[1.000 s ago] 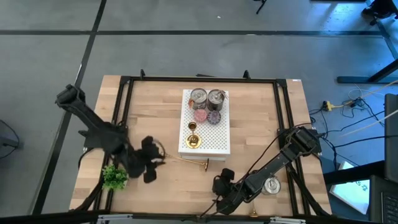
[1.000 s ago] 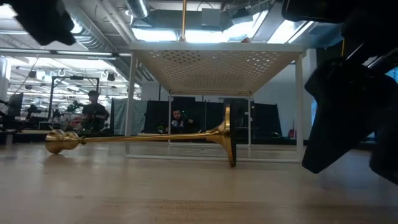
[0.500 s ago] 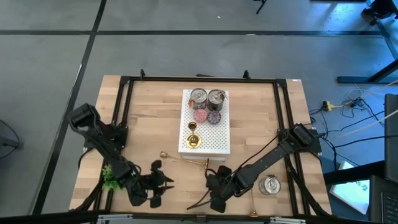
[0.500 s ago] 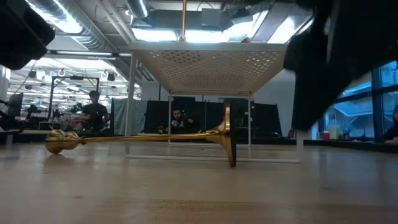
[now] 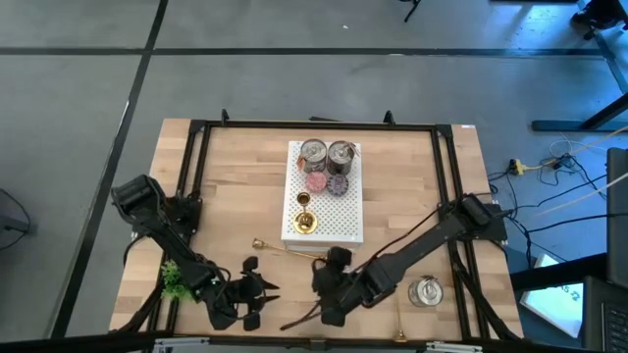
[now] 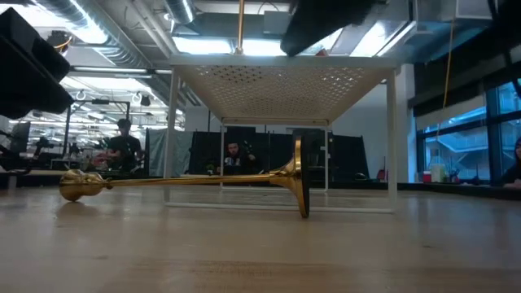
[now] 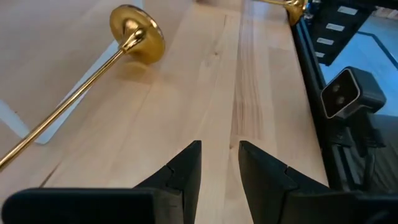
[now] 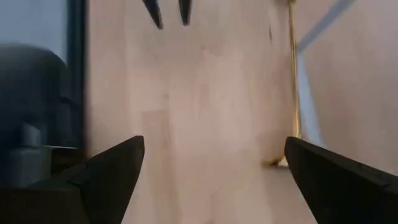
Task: Pick & Place candle stick holders
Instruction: Put the top gold candle holder on the shelf
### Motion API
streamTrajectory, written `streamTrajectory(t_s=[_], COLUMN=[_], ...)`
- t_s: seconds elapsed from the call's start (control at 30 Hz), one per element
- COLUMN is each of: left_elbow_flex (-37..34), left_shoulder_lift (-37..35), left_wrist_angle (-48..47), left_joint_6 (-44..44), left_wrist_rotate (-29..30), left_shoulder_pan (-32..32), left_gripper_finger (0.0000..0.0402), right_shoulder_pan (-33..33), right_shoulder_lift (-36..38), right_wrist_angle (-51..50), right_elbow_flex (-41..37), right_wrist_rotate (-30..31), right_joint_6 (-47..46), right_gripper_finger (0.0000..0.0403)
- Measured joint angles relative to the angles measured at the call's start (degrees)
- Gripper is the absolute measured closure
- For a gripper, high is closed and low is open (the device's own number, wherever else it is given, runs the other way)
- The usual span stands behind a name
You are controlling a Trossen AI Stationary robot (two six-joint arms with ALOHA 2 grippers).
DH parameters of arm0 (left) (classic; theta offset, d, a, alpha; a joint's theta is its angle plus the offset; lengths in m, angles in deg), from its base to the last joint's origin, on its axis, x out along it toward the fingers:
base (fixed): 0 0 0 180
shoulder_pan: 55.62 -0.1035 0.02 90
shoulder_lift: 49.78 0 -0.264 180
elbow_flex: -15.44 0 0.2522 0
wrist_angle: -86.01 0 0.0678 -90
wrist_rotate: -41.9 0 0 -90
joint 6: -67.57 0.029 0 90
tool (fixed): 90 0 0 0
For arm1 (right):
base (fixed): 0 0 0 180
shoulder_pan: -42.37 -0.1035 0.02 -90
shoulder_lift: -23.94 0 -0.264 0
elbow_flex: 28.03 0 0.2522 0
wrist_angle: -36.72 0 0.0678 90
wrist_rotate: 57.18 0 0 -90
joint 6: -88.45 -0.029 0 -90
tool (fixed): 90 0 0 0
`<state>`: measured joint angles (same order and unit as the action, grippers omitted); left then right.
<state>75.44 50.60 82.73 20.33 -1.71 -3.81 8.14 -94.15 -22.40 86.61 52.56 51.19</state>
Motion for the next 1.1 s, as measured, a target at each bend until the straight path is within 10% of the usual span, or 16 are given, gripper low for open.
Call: streamTrajectory(t_s=[0.3,1.1], left_elbow_flex=[0.00,0.00], left_shoulder_lift=[-0.07,-0.08], left_wrist_angle=[0.04,-0.07], left_joint_6=[-0.05,-0.12], left_wrist_rotate=[1.49,4.13], left_shoulder_pan=[2.23,4.13], left_gripper_finger=[0.0300,0.0300], right_shoulder_pan=[3.77,0.21], right_shoulder_lift=[-5.73,-9.61], right_wrist_angle=[0.54,5.88], right_elbow_flex=[-0.14,-0.26], right_wrist_rotate=[6.71,13.72], right_joint_6=[11.40,6.36], right_gripper_finger=[0.0054,0.0074])
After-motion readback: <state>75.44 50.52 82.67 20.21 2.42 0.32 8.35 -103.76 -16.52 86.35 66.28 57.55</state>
